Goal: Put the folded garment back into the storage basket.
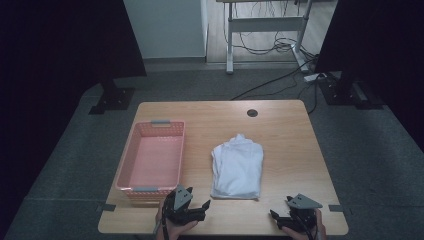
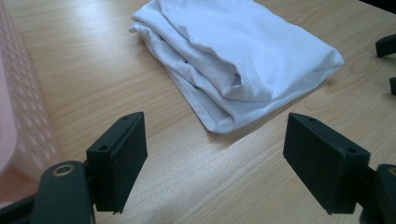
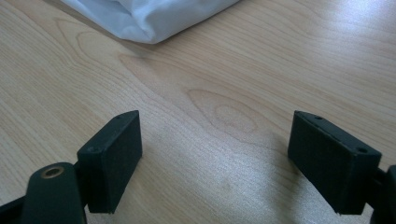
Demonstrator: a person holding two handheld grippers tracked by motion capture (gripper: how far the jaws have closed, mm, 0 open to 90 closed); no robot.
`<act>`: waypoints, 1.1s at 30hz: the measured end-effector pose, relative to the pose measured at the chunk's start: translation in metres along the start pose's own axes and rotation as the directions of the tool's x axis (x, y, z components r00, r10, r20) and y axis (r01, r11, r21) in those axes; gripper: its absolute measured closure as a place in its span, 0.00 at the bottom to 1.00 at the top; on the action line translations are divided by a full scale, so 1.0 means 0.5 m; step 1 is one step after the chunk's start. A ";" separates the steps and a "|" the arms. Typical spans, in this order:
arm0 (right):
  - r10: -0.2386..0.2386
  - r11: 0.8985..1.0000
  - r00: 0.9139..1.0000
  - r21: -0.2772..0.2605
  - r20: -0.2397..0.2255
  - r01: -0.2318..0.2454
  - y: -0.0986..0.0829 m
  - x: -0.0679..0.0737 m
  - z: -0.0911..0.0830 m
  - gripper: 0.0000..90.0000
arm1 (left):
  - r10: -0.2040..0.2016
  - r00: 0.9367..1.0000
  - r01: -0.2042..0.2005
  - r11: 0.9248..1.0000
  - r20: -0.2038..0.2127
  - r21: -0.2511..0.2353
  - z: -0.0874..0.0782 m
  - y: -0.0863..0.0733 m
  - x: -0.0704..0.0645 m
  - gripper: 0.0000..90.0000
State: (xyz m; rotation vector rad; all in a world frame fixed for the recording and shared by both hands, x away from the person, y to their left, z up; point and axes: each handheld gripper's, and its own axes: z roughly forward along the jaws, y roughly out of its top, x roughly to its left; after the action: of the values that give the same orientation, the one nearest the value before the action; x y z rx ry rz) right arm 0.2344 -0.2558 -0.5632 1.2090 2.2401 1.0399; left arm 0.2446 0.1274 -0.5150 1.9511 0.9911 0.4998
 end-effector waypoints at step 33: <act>-0.002 1.000 1.000 -0.003 -0.001 0.002 -0.001 0.000 0.000 0.20 | 0.015 1.000 -0.015 1.000 0.003 0.006 0.047 0.045 -0.015 0.23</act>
State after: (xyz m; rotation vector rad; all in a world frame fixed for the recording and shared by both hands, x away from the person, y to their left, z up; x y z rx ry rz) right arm 0.2342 -0.2558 -0.5636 1.2055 2.2390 1.0427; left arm 0.2659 0.1024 -0.5085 1.9653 0.9772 0.5024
